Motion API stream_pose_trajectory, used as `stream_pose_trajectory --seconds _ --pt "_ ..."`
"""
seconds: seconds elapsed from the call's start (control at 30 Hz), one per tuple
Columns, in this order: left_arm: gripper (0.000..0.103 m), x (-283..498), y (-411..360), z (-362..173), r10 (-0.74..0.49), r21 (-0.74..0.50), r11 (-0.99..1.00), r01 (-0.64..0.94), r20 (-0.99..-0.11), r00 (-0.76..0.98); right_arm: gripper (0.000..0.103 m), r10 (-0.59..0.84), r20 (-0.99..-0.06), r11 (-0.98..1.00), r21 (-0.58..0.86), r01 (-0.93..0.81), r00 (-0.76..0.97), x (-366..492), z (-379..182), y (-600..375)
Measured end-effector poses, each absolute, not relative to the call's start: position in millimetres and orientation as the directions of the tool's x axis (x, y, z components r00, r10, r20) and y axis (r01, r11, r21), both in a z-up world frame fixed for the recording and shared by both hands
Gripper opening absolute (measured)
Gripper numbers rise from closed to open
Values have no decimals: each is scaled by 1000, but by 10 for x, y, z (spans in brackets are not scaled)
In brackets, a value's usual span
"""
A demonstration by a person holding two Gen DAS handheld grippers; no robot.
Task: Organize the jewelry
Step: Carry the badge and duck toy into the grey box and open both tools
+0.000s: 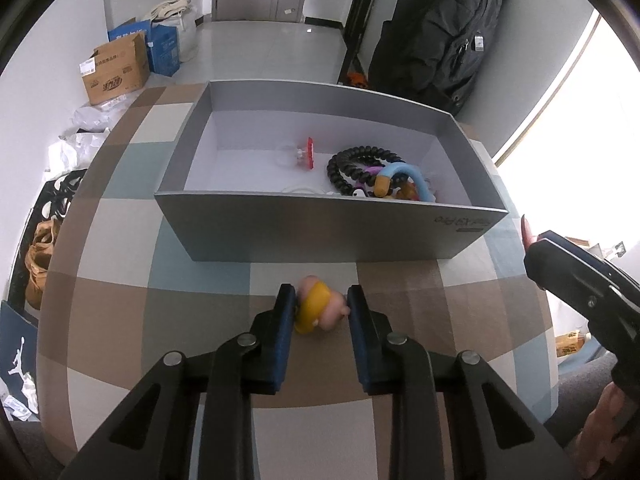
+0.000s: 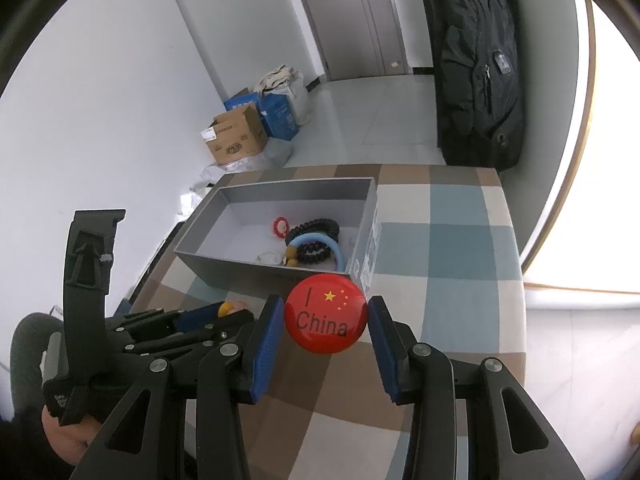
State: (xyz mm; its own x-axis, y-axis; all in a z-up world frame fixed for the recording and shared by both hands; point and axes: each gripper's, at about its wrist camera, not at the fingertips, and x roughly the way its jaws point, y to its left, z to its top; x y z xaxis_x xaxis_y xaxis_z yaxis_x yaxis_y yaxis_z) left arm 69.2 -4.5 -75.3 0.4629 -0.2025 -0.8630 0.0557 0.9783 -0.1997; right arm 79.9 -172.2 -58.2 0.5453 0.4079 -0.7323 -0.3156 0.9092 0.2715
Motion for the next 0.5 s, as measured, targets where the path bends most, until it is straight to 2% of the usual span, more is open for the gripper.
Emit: stream_pose_trajectory --seconds 0.5 --pt "21 626 10 -643 -252 -245 966 80 -835 488 42 433 -680 900 290 -325 592 777 -430 -1705"
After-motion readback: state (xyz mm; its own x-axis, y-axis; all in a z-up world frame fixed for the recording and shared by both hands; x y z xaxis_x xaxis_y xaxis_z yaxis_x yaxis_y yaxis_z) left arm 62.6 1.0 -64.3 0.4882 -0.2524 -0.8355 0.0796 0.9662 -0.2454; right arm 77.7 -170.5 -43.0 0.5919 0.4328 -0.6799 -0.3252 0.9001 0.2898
